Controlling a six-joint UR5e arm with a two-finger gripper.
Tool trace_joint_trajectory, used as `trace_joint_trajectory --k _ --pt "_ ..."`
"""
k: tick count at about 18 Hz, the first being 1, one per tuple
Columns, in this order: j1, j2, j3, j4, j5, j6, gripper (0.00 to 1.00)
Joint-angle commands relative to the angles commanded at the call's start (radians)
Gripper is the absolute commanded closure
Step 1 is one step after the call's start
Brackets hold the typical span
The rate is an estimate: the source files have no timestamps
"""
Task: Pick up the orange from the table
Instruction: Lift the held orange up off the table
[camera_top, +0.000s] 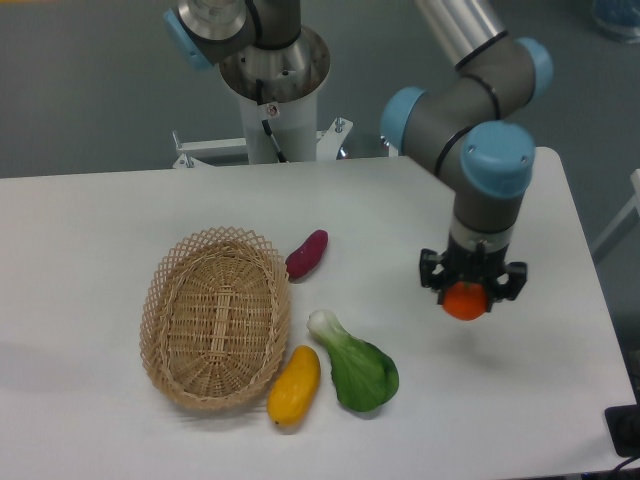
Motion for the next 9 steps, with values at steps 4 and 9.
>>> trace_joint_trajectory --k 4,9 --pt "0.008 -0.005 0.028 0.0 0.006 0.003 0.57" --pt "0.009 -0.018 0.066 -0.038 0.012 0.113 0.56"
